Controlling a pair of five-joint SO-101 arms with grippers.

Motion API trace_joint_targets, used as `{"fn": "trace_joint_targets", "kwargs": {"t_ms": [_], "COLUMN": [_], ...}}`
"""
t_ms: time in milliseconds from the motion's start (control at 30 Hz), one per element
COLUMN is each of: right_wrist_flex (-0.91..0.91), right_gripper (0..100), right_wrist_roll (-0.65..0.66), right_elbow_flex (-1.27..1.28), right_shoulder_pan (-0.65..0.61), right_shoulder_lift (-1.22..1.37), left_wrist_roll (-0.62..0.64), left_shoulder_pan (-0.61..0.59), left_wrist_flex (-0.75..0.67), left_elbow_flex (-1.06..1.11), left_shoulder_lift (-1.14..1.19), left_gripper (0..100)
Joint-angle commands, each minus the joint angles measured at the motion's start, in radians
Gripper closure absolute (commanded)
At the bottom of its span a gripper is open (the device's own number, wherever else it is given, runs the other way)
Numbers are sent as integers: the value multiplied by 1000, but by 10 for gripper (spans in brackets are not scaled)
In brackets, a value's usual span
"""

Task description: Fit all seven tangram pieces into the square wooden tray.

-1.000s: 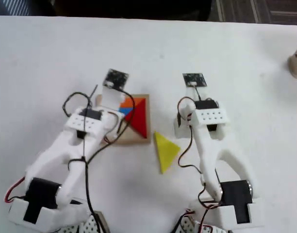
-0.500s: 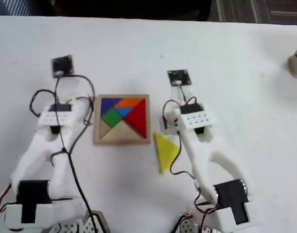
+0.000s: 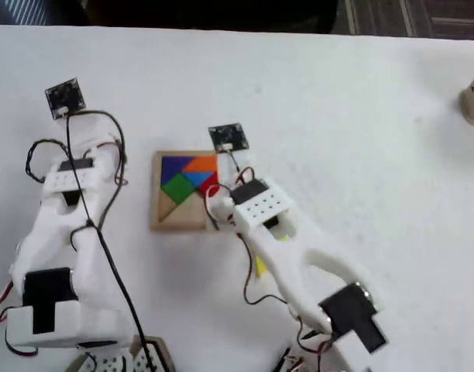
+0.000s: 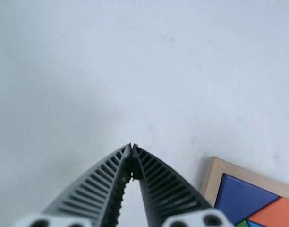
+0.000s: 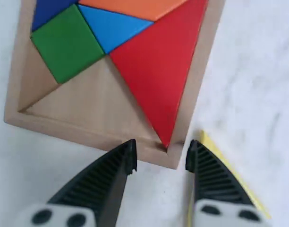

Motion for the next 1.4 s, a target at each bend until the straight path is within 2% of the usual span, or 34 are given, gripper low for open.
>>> {"fn": "trace_joint_targets", "kwargs": {"t_ms": [0,300,467,667,967,1167,1367], "right_wrist_flex": [-30,153,176,174,177,191,354], "right_gripper": [823,825,825,825,825,824,825], "right_wrist_roll": [-11,-8,3,187,333,333,328], "right_elbow_flex": [-86,-284,-348,-425,-582,-795,-1026], "right_shoulder_pan": [-10,31,151,272,460,596,656], "right_shoulder_lift": [82,272,315,371,456,596,708], "left_wrist_roll": [11,11,11,11,9,9,9], "left_shoulder_pan": [-21,-21,-19,-19,-16,-13,-13], "left_wrist_flex": [-26,-26,-26,-26,-26,-26,-26], "left_elbow_flex": [-71,-69,-68,-64,-63,-63,-63], "left_shoulder_lift": [5,4,4,4,7,8,8], "left_gripper": [977,977,977,977,977,977,977]}}
